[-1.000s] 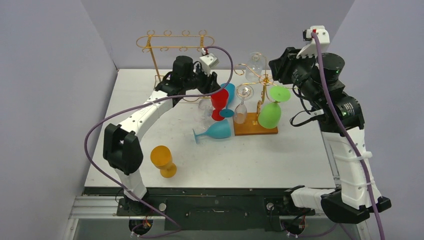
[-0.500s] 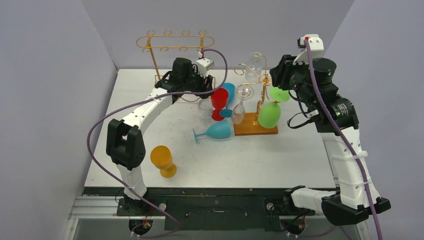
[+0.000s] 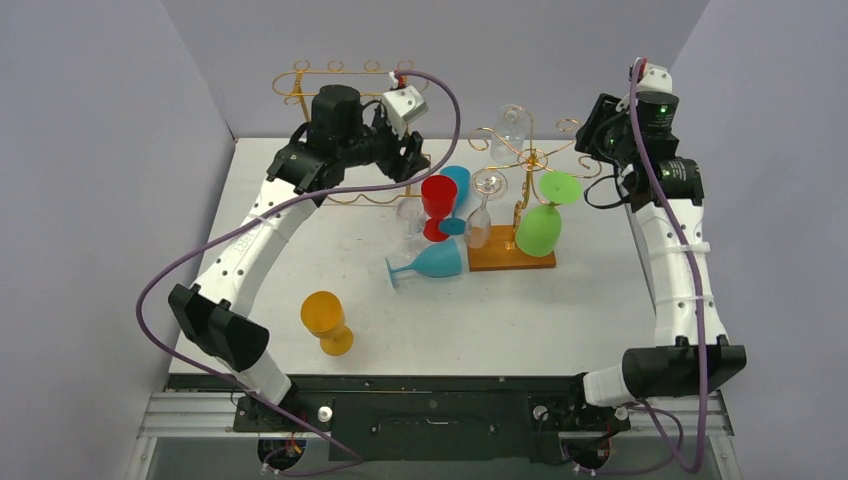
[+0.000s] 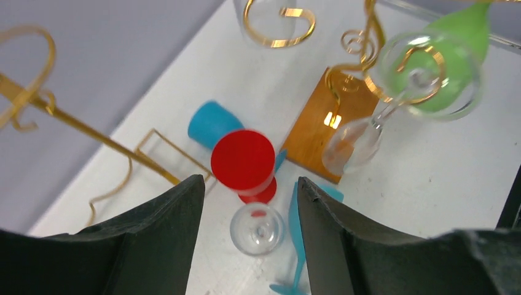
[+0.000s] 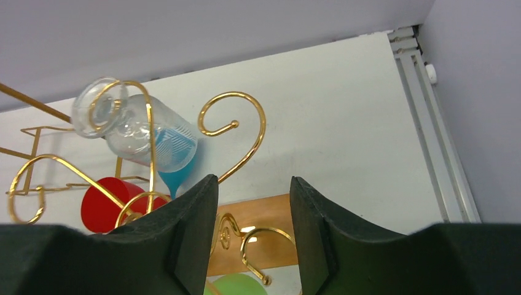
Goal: Place the wine glass upside down on the wine glass rack
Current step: Adjust the wine rack at the center of the board.
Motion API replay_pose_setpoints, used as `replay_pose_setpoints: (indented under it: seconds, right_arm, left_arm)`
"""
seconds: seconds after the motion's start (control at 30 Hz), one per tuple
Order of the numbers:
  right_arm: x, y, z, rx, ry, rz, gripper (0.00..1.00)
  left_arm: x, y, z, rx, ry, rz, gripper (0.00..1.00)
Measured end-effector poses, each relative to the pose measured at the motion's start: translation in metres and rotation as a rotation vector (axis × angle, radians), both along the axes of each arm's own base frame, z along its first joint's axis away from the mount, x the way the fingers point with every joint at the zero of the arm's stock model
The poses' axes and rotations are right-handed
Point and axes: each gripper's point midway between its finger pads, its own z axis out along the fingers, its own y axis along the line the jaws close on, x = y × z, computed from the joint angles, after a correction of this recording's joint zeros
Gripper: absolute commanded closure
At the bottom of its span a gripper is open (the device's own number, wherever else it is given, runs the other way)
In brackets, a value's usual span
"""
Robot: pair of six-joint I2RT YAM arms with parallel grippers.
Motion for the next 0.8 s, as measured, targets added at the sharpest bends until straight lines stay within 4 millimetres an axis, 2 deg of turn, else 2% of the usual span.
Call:
replay_pose_setpoints:
  seconds: [0.1, 0.17, 0.23, 0.3, 0.37, 0.43, 0.53, 0.6, 0.67, 0.8]
  right_arm:
    - [0.017, -0.004, -0.025, 0.025, 0.066, 0.001, 0.57]
    - [0.024, -0.006, -0.038, 0.036, 0.100, 0.002, 0.58]
    - [0.024, -0.009, -0.046, 0.046, 0.122, 0.002, 0.58]
    - [0.023, -0.011, -0.048, 0.052, 0.123, 0.002, 0.60]
    - [0.021, -0.010, -0.049, 0.058, 0.123, 0.007, 0.62]
    - [0.017, -0.009, -0.051, 0.062, 0.125, 0.009, 0.65]
    - [0.014, -0.010, -0.051, 0.065, 0.126, 0.006, 0.69]
    - [0.014, -0.010, -0.051, 0.068, 0.124, 0.007, 0.71]
    - [0.014, -0.011, -0.051, 0.073, 0.120, 0.003, 0.73]
    - [0.015, -0.010, -0.051, 0.080, 0.111, 0.008, 0.77]
  left_arm:
    - [-0.007, -0.019, 0.052, -0.036, -0.120, -0.063, 0.50]
    - [-0.003, -0.030, 0.080, -0.061, -0.182, -0.086, 0.51]
    - [0.008, -0.039, 0.099, -0.082, -0.227, -0.093, 0.51]
    - [0.021, -0.047, 0.103, -0.089, -0.239, -0.093, 0.51]
    - [0.033, -0.054, 0.093, -0.079, -0.219, -0.097, 0.52]
    - [0.041, -0.060, 0.069, -0.053, -0.164, -0.106, 0.53]
    - [0.045, -0.067, 0.035, -0.012, -0.079, -0.119, 0.54]
    - [0.044, -0.071, 0.021, 0.004, -0.042, -0.131, 0.54]
    - [0.040, -0.077, 0.013, 0.014, -0.021, -0.148, 0.54]
    - [0.030, -0.091, 0.014, 0.007, -0.025, -0.189, 0.56]
